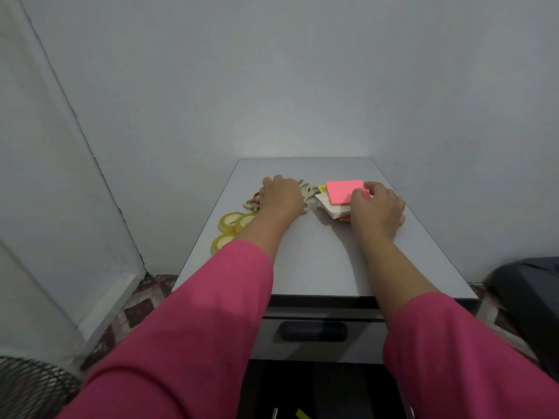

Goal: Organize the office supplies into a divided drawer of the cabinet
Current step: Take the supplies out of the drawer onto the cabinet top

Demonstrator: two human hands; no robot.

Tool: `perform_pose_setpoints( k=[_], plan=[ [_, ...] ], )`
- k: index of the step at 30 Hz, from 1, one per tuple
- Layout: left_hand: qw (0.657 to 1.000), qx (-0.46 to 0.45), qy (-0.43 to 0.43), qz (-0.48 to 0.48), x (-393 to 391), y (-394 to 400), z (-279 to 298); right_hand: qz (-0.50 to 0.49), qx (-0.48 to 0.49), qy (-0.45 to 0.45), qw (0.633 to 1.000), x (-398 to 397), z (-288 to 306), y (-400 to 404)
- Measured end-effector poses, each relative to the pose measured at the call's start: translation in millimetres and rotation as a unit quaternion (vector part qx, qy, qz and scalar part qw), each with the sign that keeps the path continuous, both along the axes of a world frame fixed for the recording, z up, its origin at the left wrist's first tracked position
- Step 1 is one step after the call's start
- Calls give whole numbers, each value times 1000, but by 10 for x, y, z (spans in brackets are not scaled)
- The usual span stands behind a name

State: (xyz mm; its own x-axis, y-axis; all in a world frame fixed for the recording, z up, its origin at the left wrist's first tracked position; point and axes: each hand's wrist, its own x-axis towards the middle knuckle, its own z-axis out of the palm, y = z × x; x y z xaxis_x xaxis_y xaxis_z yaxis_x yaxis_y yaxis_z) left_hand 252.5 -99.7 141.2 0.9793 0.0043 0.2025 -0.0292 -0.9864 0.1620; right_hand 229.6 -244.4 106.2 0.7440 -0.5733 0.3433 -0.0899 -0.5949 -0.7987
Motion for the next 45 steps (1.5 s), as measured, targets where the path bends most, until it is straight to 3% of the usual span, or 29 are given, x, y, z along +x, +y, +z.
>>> perform_pose_setpoints(
  k=[11,19,26,29,32,39,41,43,45],
  plan=[
    [998,8,-38,-44,-324,39,91,35,-147,-99,984,-142,-65,104],
    [986,-37,-129,-103,-759,172,-58,89,-252,-156,951,-354,-102,176],
    [922,-123,-301,-210,-1676,173,-487,176,-218,-195,940,-1154,-227,201],
    [916,-128,-301,-233,-2070,184,-814,196,-190,-196,942,-1631,-506,187],
    [940,-130,-226,-220,-2398,196,-1228,205,-157,-140,956,-2040,-888,192],
    [981,-56,76,-171,-2827,342,-2058,215,-129,52,967,-2666,-1775,268],
    [969,-9,203,-143,-2883,430,-2232,244,-114,193,944,-2784,-1976,261],
    [939,13,324,-116,-2947,533,-2374,264,-81,350,895,-2894,-2137,250],
    [904,43,415,-89,-3009,621,-2484,269,-94,452,845,-2987,-2265,208]
  ],
)
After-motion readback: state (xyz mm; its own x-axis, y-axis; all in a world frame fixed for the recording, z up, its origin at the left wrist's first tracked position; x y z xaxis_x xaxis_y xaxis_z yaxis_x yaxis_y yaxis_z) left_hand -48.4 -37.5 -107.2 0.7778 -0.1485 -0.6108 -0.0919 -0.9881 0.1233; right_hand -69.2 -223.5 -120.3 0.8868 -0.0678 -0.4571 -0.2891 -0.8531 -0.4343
